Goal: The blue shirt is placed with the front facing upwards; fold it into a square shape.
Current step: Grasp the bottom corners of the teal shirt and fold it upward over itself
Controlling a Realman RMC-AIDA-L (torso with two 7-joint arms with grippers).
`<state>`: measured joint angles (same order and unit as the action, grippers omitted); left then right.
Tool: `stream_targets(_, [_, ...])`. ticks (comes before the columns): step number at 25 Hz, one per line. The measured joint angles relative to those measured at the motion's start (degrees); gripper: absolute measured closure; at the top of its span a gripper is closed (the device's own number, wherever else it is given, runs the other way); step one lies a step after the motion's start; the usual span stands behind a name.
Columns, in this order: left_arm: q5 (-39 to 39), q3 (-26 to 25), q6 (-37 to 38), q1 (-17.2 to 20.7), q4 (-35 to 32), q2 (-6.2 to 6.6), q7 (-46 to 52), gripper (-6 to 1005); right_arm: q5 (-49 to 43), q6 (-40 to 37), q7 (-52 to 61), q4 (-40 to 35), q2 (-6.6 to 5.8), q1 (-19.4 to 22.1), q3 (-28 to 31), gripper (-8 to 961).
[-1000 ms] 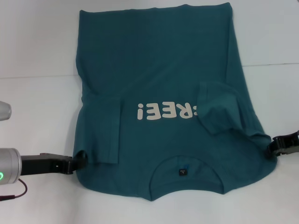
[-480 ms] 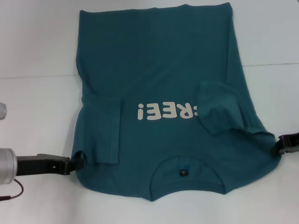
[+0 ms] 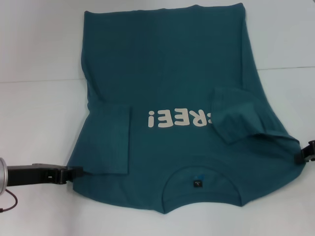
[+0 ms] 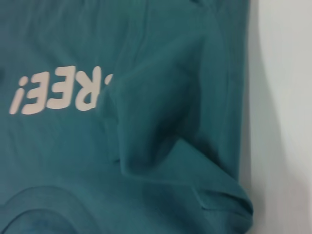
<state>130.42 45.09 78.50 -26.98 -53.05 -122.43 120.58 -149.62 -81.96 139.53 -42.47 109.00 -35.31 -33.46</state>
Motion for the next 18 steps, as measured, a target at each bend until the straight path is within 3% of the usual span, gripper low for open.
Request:
stream_targets(9, [-0.55,-0.01,1.49,1.10,-1.48,-0.73,-0.45,957,2.04,-2.73,-3.45,-0.08,-0.09,2.15,0.94,901])
stream_targets(18, [-1.77,-1.99,7.04,3.48,-5.85,-1.40,2.51,958,2.80,-5.47,-6.07,-0.66,0.69,3.96,1.38,898])
